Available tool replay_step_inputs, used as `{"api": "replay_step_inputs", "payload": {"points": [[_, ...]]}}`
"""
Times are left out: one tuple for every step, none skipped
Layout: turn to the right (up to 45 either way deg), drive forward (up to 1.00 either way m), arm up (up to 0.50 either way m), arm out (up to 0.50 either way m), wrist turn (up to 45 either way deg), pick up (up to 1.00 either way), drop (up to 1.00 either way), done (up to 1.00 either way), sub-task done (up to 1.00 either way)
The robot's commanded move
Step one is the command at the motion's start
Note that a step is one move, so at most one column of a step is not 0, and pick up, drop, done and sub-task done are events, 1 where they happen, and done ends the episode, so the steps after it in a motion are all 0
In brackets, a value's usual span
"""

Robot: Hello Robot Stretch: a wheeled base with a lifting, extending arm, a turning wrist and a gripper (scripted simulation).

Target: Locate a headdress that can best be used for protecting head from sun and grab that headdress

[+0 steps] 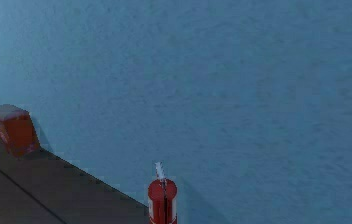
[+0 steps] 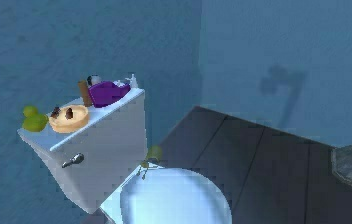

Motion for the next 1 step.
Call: {"api": "replay_step_inputs", "payload": {"points": [[0.0, 0.0, 0.18, 0.0, 0.0, 0.0, 0.0, 0.0, 0.0]]}}
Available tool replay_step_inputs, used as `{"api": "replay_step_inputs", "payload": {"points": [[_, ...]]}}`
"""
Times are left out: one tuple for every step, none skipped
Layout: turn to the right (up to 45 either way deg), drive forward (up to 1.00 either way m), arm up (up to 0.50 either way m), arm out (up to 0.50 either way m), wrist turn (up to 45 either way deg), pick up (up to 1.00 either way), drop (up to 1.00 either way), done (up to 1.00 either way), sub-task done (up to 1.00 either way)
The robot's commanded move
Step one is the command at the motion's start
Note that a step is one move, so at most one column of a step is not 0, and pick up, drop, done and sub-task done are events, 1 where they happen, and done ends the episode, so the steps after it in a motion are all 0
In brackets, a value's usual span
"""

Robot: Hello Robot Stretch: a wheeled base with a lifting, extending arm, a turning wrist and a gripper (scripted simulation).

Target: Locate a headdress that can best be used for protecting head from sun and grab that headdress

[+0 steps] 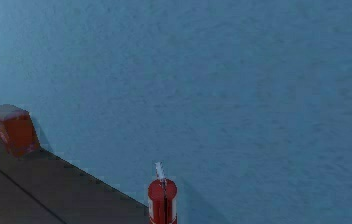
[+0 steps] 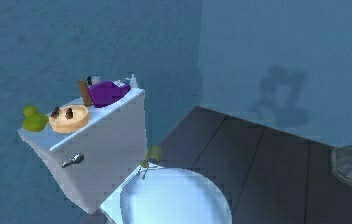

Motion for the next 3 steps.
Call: {"api": "replay_step_inputs", "payload": {"points": [[0.0, 0.0, 0.0, 0.48, 0.0, 0.0, 0.0, 0.0, 0.0], [0.0, 0.0, 0.0, 0.0, 45.0, 0.0, 0.0, 0.0, 0.0], [0.0, 0.0, 0.0, 0.0, 45.0, 0.0, 0.0, 0.0, 0.0]]}}
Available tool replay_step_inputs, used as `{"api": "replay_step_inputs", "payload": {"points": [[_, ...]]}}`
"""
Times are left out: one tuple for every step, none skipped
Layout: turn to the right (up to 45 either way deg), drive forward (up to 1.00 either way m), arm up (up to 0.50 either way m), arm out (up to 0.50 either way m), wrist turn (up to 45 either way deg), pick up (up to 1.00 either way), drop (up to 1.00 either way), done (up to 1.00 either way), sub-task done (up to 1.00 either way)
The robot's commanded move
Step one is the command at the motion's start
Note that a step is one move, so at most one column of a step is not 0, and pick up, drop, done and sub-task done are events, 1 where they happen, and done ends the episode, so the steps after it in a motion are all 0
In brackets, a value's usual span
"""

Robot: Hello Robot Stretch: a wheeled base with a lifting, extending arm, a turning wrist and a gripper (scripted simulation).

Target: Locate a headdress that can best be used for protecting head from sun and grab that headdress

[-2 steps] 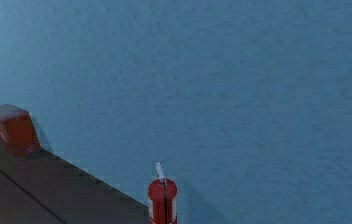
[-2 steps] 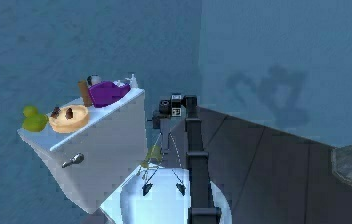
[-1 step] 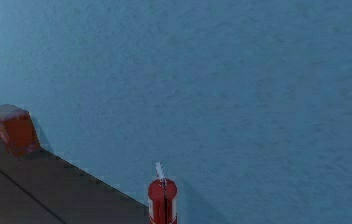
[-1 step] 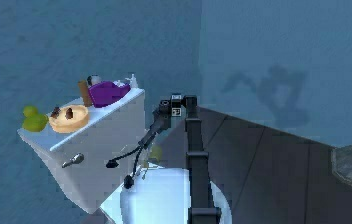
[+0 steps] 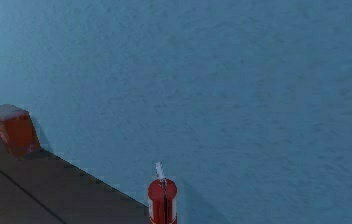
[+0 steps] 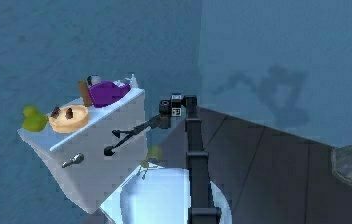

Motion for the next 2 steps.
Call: {"api": "replay_step_inputs", "payload": {"points": [[0.0, 0.0, 0.0, 0.0, 33.0, 0.0, 0.0, 0.0, 0.0], [0.0, 0.0, -0.3, 0.0, 0.0, 0.0, 0.0, 0.0, 0.0]]}}
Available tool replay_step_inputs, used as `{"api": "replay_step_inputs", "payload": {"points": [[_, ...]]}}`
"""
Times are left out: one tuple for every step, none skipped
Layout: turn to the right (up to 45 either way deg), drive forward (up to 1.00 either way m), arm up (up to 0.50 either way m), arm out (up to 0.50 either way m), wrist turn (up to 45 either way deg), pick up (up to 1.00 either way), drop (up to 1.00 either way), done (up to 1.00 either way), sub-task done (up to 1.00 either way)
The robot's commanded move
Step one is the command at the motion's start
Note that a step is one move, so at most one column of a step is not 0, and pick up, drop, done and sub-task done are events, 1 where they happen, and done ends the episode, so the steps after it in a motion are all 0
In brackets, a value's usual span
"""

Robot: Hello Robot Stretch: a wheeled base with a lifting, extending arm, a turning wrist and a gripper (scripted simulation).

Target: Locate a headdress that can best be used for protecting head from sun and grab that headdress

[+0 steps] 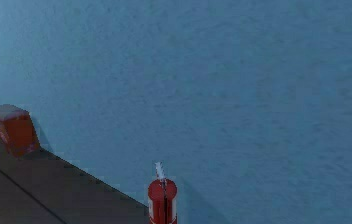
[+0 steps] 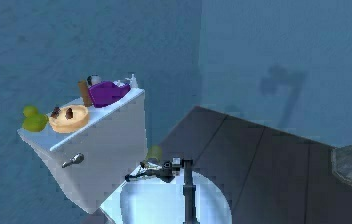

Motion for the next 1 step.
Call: {"api": "replay_step_inputs", "payload": {"points": [[0.0, 0.0, 0.0, 0.0, 0.0, 1.0, 0.0, 0.0, 0.0]]}}
